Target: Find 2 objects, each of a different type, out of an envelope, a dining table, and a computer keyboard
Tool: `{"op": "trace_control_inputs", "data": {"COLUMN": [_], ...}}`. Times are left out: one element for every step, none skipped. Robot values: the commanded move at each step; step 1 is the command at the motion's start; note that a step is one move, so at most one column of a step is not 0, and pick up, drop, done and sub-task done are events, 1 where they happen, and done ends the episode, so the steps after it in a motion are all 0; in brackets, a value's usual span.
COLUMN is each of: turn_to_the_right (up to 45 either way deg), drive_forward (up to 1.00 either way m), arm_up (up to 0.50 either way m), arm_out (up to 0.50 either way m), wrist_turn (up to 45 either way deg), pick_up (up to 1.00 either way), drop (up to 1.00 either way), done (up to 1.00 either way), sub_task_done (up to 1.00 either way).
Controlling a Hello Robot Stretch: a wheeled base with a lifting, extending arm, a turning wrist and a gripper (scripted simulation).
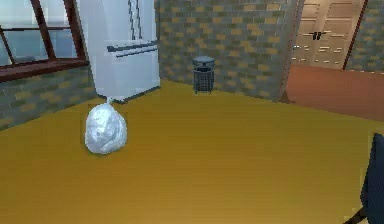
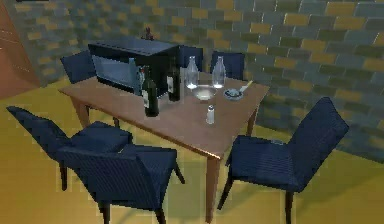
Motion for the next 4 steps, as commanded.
{"op": "trace_control_inputs", "data": {"turn_to_the_right": [0.0, 30.0, 0.0, 3.0], "drive_forward": [0.5, 0.0, 1.0, 0.0], "arm_up": [0.0, 0.0, 0.0, 0.0], "arm_out": [0.0, 0.0, 0.0, 0.0], "wrist_turn": [0.0, 0.0, 0.0, 0.0], "pick_up": [0.0, 0.0, 0.0, 0.0], "drop": [0.0, 0.0, 0.0, 0.0], "done": [0.0, 0.0, 0.0, 0.0], "sub_task_done": [0.0, 0.0, 0.0, 0.0]}}
